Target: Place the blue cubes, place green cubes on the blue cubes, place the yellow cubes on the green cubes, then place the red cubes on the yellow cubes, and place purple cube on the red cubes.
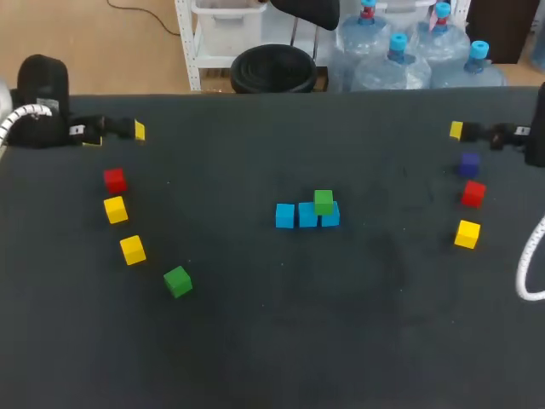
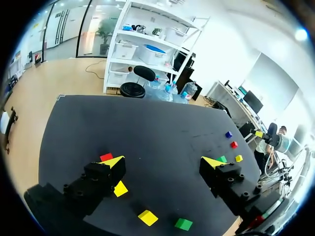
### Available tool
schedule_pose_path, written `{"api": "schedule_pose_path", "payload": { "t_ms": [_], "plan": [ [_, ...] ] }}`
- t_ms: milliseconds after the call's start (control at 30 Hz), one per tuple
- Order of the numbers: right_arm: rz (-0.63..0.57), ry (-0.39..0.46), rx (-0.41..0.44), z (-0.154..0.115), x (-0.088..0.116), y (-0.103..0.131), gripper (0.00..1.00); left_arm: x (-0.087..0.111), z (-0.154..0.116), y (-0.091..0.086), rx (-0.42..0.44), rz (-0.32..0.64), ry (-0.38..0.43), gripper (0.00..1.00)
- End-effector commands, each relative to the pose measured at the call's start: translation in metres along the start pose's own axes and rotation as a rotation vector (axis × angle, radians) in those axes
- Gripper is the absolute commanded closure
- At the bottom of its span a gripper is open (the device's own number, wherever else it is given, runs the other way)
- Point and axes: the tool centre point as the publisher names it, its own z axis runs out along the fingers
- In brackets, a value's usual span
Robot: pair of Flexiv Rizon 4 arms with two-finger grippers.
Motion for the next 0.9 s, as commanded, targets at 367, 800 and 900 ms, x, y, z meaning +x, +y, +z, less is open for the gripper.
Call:
{"api": "schedule_pose_path", "payload": {
  "t_ms": [367,800,900],
  "plan": [
    [0.000,0.000,0.000,0.000,0.000,0.000,0.00,0.000,0.000,0.000,0.000,0.000,0.000,0.00],
    [0.000,0.000,0.000,0.000,0.000,0.000,0.00,-0.006,-0.010,-0.014,0.000,0.087,0.034,0.00],
    [0.000,0.000,0.000,0.000,0.000,0.000,0.00,-0.011,-0.018,-0.027,-0.005,0.163,0.060,0.00]
  ]
}}
